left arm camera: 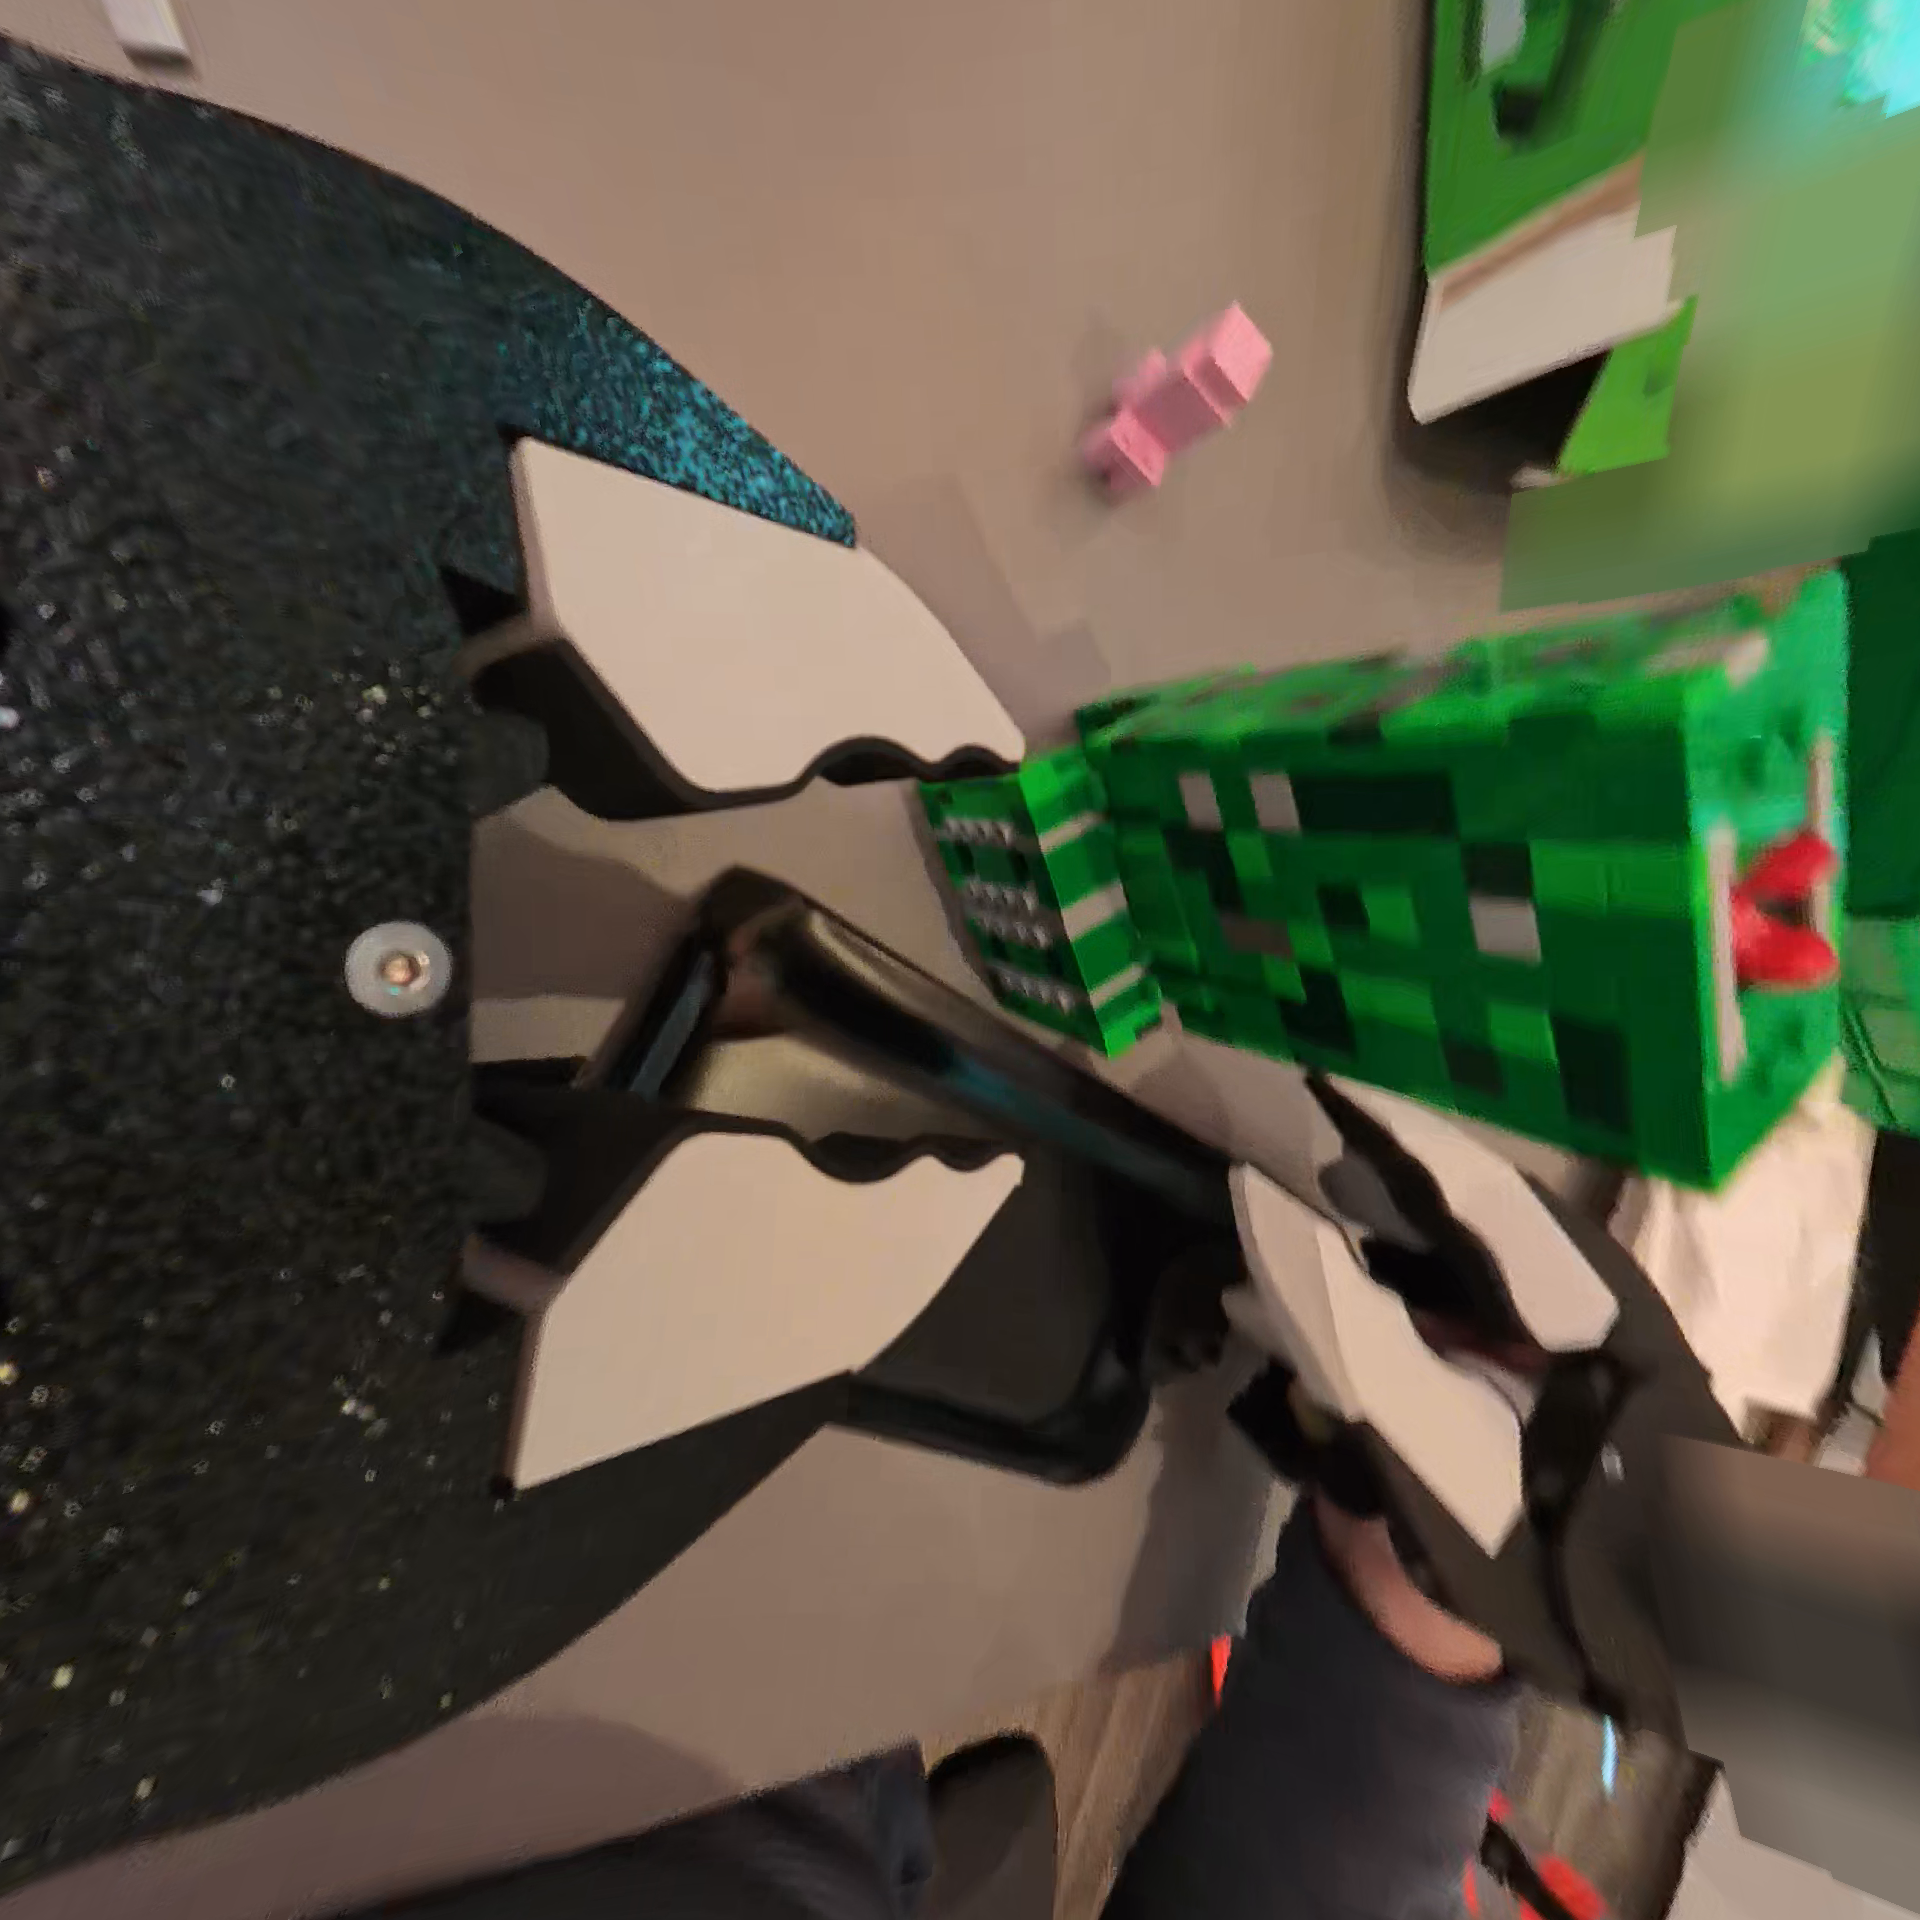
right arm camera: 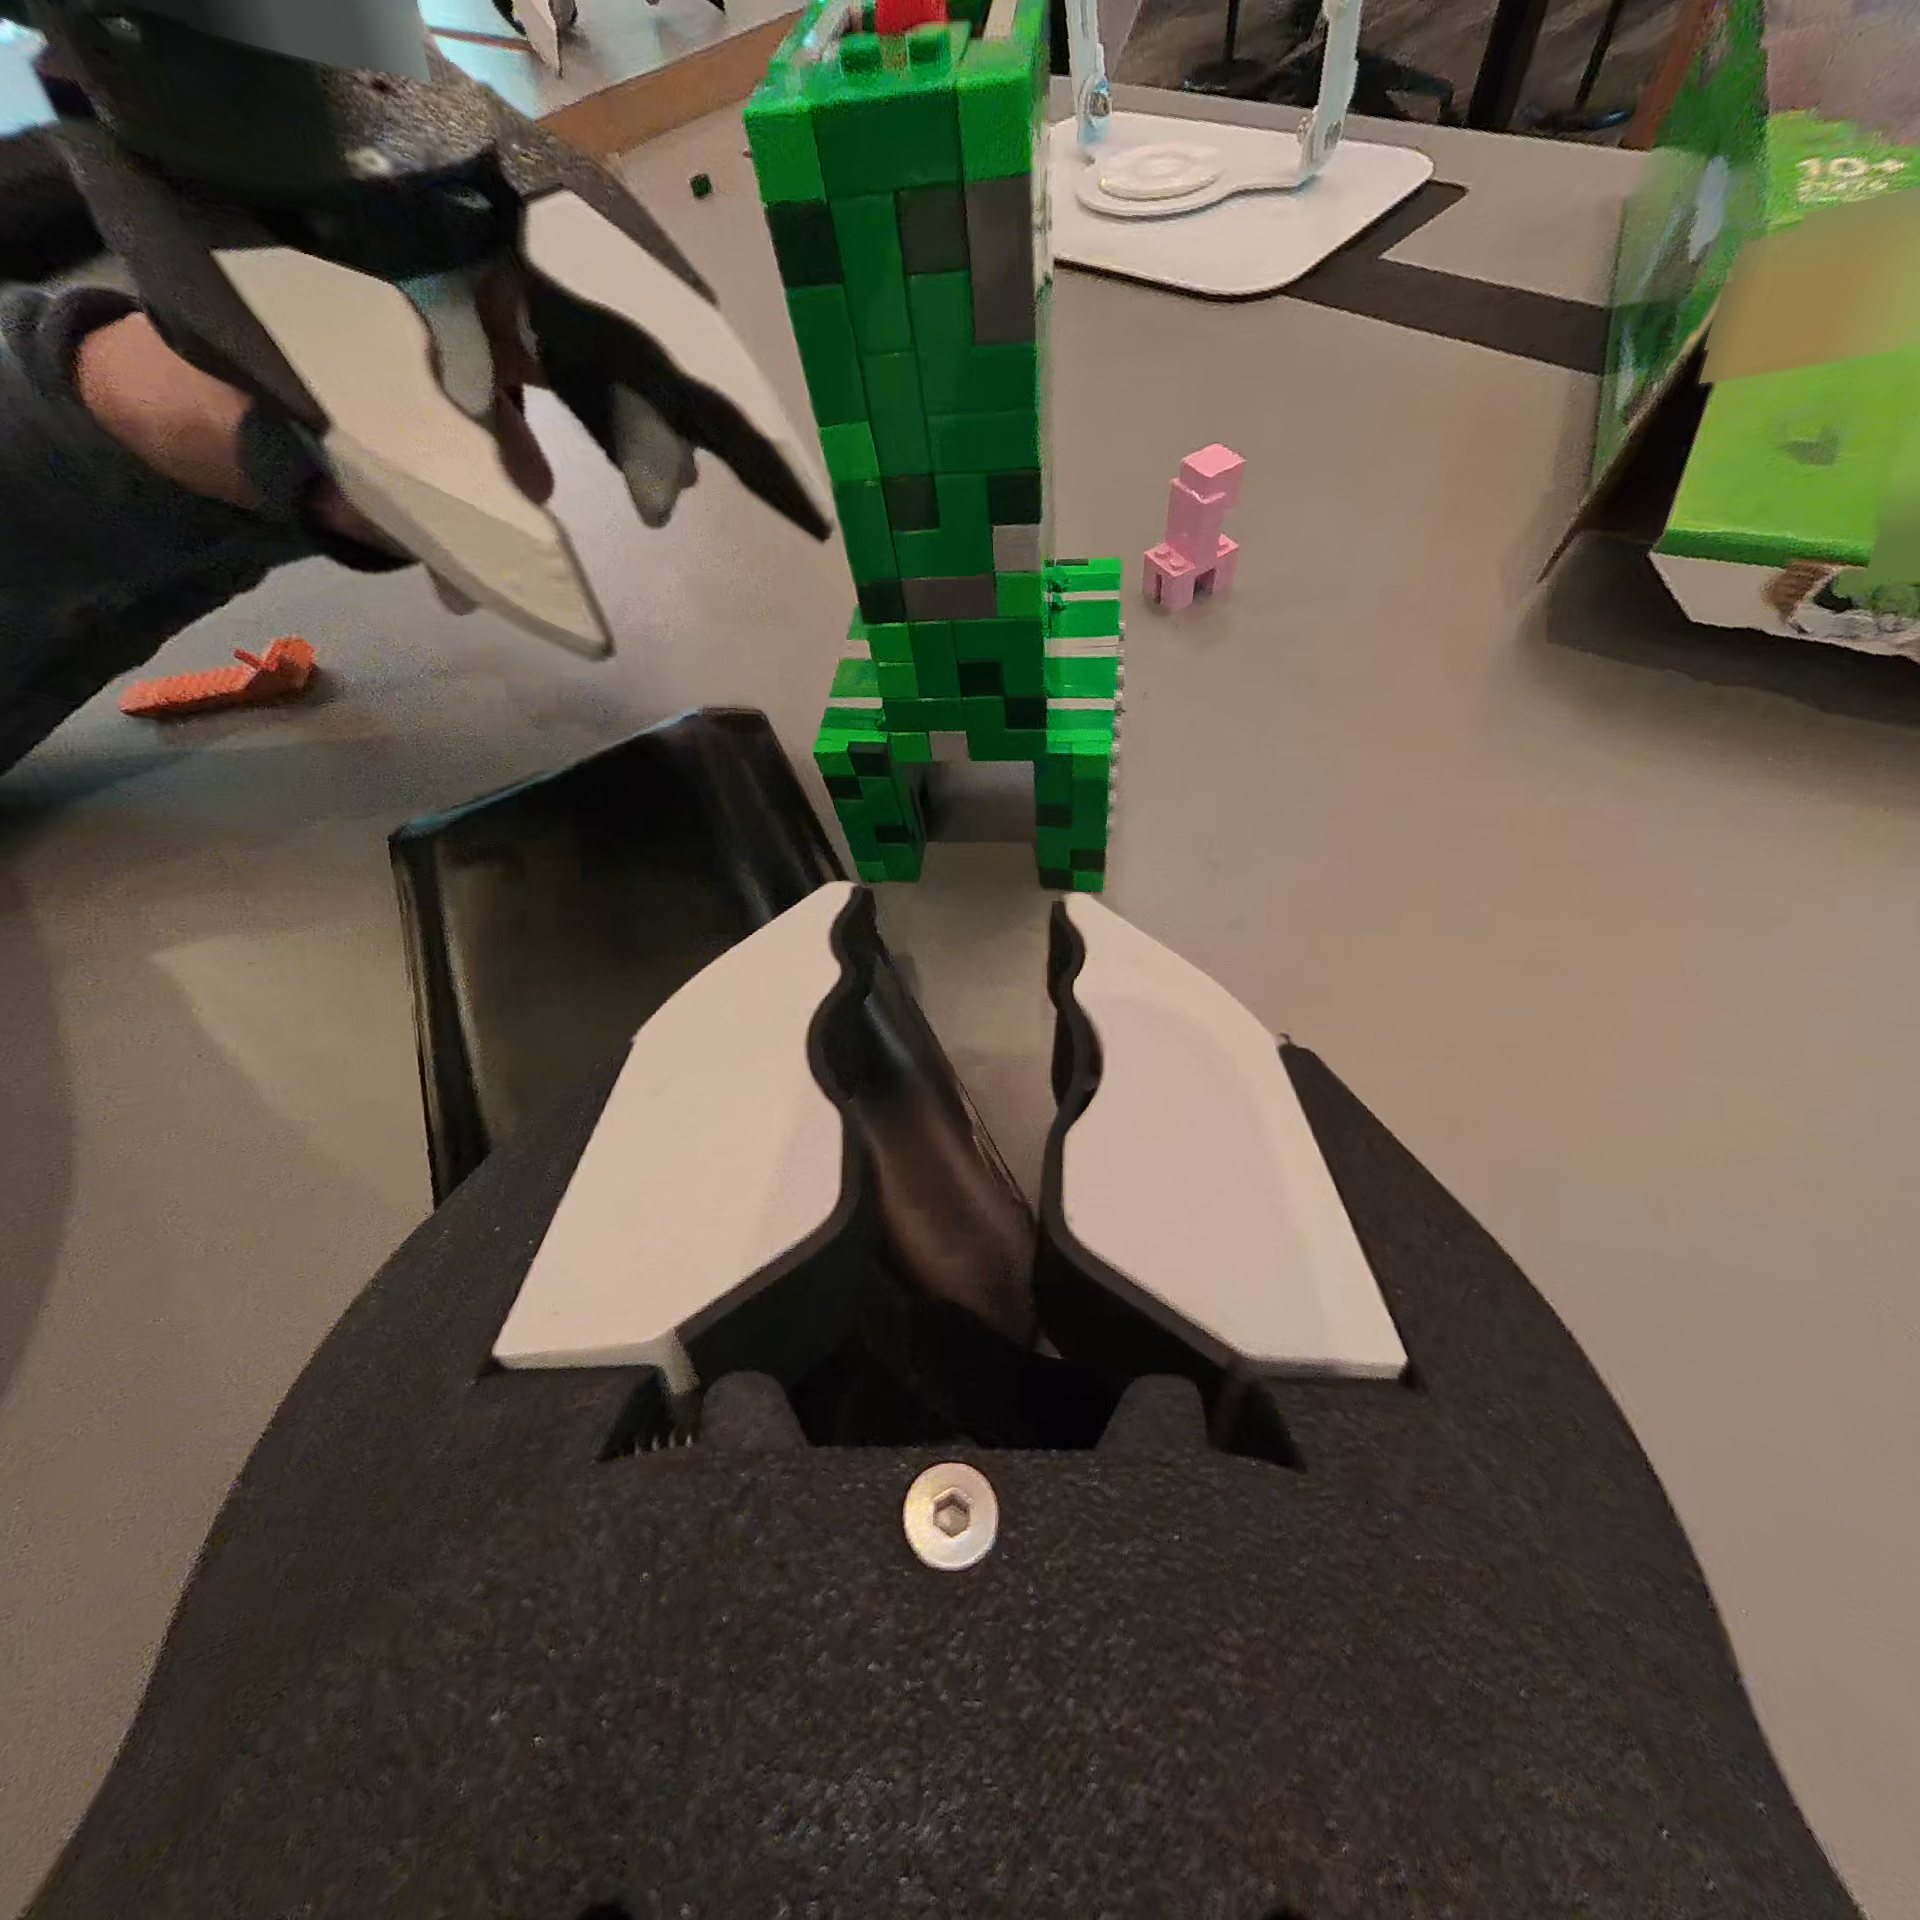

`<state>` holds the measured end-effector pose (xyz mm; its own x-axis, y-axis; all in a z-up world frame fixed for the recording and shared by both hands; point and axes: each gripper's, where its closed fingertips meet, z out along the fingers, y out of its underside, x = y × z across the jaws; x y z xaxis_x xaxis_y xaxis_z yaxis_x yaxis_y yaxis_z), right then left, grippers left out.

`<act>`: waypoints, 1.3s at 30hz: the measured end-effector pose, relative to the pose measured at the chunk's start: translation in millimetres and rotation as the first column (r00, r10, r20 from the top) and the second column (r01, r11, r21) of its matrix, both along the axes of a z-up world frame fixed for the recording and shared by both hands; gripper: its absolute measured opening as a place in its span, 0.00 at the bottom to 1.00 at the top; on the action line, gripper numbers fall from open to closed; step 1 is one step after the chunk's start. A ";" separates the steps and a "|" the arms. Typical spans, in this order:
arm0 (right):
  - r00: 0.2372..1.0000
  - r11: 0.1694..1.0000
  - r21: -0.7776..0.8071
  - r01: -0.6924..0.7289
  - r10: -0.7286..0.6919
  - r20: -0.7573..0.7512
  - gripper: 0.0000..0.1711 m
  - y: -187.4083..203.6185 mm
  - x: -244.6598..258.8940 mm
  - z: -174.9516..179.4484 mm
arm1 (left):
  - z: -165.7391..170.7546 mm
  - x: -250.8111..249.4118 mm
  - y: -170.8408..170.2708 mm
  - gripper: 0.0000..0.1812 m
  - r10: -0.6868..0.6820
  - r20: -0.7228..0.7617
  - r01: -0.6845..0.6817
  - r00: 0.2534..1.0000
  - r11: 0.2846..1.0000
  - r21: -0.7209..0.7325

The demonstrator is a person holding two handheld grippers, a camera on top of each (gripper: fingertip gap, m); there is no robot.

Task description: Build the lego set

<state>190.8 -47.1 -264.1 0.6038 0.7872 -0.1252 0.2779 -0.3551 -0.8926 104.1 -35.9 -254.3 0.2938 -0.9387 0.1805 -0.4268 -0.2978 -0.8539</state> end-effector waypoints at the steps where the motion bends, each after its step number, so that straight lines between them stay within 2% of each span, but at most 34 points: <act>1: 1.000 1.000 -0.011 -0.009 0.009 -0.016 0.18 -0.2 -5.3 0.1 | -6.4 -1.2 5.4 0.38 0.020 -0.032 -0.020 0.999 1.000 -0.004; 3: 0.999 0.999 -0.023 -0.034 0.033 -0.033 0.18 -2.2 -15.9 0.3 | -19.4 0.7 10.4 0.44 0.039 -0.090 -0.041 0.995 0.999 -0.022; 9: 1.000 1.000 -0.004 0.027 -0.027 0.010 0.21 -2.2 -9.3 -0.3 | -29.4 20.3 -0.6 0.48 0.017 -0.109 -0.021 0.994 0.999 -0.032; 14: 0.997 0.997 -0.012 0.077 -0.077 0.006 0.25 -12.2 -0.7 -0.8 | -28.6 30.7 -13.0 0.48 0.002 -0.128 -0.009 0.992 0.999 -0.049; 19: 0.986 0.991 -0.002 0.132 -0.131 0.103 0.29 -15.2 0.2 -13.6 | -29.6 41.7 -24.3 0.48 -0.028 -0.131 0.023 0.991 0.999 -0.044; 25: 0.973 0.976 0.008 0.220 -0.220 0.066 0.36 -11.3 1.6 -10.0 | -30.1 46.2 -38.0 0.46 -0.087 -0.104 0.079 0.991 0.994 -0.080; 30: 0.943 0.943 0.014 0.333 -0.333 0.013 0.42 -5.1 1.9 -8.4 | -23.3 35.8 -29.4 0.46 -0.044 -0.059 0.038 0.997 0.995 -0.096; 33: 0.951 0.951 0.030 0.307 -0.308 0.010 0.45 -5.2 -4.6 -6.7 | -18.9 32.3 -25.4 0.45 -0.034 -0.019 0.031 0.999 0.994 -0.105; 39: 0.985 0.984 0.056 0.170 -0.169 -0.027 0.51 -1.4 -11.8 1.4 | -17.9 36.5 -24.4 0.47 -0.039 0.032 0.042 0.999 0.995 -0.088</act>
<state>179.1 -48.5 -262.7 0.7269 0.6798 -0.0971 0.1977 -0.3426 -0.9185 140.5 -60.2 -272.2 0.2494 -0.9294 0.2720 -0.4146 -0.3563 -0.8373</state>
